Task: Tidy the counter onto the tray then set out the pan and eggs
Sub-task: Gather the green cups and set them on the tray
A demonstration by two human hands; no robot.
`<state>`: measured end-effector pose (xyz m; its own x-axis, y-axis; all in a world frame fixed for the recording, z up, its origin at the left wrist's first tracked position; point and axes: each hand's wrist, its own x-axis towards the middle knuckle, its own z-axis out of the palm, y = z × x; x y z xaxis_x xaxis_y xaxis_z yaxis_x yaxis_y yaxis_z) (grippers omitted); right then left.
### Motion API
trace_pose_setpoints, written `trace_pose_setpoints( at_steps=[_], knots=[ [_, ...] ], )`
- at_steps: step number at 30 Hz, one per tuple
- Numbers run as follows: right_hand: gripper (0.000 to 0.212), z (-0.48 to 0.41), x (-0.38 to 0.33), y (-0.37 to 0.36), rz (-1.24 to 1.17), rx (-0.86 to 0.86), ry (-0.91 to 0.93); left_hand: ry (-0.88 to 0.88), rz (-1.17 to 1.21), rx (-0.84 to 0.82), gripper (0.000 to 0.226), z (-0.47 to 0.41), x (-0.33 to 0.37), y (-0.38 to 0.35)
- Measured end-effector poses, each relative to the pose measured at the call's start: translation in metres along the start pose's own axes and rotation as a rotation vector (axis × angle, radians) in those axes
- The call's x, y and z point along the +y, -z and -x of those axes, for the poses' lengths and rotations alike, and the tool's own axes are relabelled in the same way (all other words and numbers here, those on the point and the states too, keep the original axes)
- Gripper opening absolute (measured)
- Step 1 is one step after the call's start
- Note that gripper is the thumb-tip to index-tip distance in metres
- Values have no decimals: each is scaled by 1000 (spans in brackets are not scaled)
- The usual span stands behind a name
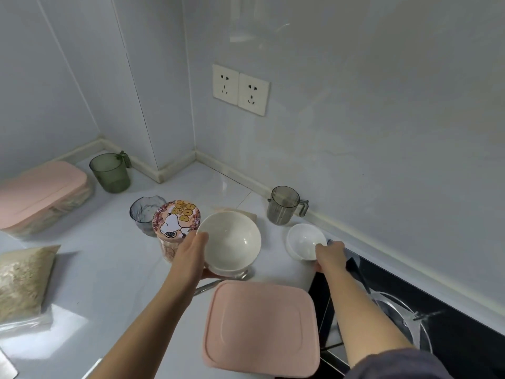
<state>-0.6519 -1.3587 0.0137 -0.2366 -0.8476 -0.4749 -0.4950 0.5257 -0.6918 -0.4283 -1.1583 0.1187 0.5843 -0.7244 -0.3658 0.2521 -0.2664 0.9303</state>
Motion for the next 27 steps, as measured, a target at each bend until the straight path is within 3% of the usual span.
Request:
trace_pose_setpoints(
  at_steps=[6,13,23,27],
  knots=[
    [61,-25,19,-11,-50,-57,-76,61,15,68,25,11,-21,4],
    [56,-32,21,-11,-253,-126,-132,45,19,103,27,16,-32,4],
    [31,86,-40,42,-244,-285,247,8,49,64,27,28,-29,5],
    [25,150,-59,55,-189,-421,342,4,3,29,26,31,-27,10]
  ],
)
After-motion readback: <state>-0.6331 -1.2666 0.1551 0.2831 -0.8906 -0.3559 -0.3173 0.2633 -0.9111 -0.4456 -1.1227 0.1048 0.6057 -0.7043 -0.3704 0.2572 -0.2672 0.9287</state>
